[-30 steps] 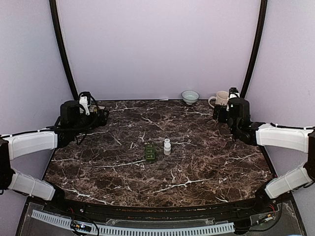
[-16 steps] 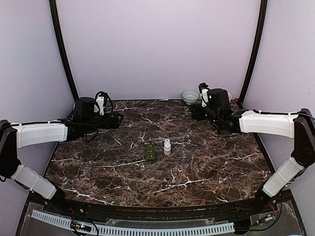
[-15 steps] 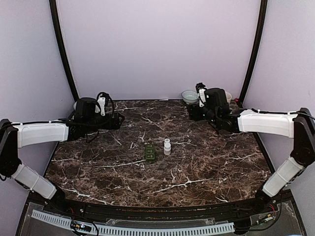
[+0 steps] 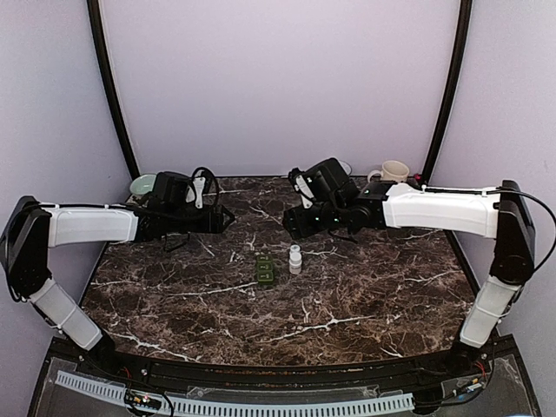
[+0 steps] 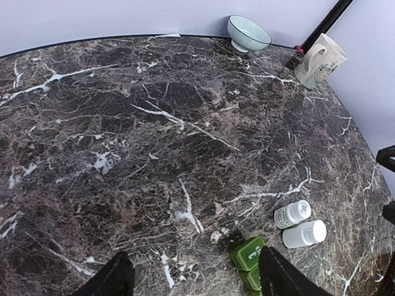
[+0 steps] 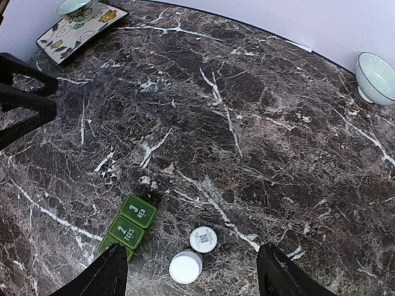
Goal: Sort the pills into containers
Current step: Pick up the pill container from the center of the board.
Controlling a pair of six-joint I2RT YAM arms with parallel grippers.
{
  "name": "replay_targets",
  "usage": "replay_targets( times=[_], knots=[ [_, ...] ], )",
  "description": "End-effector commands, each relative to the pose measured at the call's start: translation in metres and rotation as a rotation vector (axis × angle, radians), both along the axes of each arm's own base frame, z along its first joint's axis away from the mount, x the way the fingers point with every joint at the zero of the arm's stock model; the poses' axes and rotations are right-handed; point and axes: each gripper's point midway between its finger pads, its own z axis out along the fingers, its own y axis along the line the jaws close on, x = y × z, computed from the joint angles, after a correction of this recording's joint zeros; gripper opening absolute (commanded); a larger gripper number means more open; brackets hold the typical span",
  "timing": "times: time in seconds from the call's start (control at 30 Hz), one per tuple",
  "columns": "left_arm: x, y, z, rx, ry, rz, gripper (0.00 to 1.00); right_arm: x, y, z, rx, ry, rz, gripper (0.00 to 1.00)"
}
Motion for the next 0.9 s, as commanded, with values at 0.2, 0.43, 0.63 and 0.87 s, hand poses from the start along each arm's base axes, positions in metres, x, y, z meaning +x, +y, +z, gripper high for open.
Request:
replay_targets(
  times=[0.2,0.43,0.63,0.87],
  knots=[
    [-0.025,-0.048,0.003,-0.032,0.154,0.001,0.62,-0.057,-0.015,0.036,0.104,0.021,0.176,0.73],
    [-0.037,-0.058,0.015,-0.064,0.19,0.025,0.6,-0.092,0.0,0.045,0.153,0.051,0.201,0.72],
    [-0.049,-0.051,0.007,0.022,0.209,-0.024,0.58,-0.11,0.056,0.018,0.119,0.15,0.141,0.72],
    [-0.047,-0.027,0.012,0.079,0.146,0.024,0.6,-0.107,0.093,-0.011,-0.001,0.197,0.099,0.77]
  ],
)
